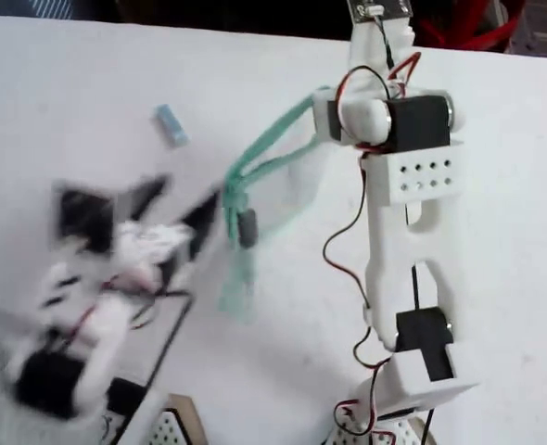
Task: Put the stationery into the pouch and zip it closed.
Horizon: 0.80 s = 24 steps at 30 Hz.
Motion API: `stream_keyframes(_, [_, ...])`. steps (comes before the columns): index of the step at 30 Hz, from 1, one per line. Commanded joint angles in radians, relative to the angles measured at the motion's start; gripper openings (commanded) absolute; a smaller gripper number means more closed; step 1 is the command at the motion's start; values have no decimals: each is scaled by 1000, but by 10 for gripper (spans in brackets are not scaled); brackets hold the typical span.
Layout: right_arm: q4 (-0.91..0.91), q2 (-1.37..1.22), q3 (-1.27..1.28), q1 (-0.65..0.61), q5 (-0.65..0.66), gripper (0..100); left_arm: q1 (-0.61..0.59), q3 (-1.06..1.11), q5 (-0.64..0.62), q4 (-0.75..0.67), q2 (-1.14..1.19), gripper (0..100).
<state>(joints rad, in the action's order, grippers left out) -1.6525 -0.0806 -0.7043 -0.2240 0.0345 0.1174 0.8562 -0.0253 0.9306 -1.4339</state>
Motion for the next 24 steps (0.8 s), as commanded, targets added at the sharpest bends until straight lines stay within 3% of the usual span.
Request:
stream_keyframes(1, [-16, 53, -9, 12, -25, 19, -231, -92, 40, -43, -50, 207])
stream_keyframes(4, [-24, 53, -9, 7, -23, 19, -363, -149, 40, -66, 45, 203])
stream_keyframes(6, [-24, 53, 0, 12, -23, 19, -390, -204, 37, -66, 174, 203])
stream_keyframes(14, [47, 64, 140, 4, -23, 19, -306, -594, 23, -66, 986, 203])
stream_keyframes(17, [53, 64, 157, 4, -23, 19, -286, -787, -74, -55, 1282, 212])
stream_keyframes(24, [53, 61, 160, 10, -21, 19, -217, -1301, -212, 126, 1873, 231])
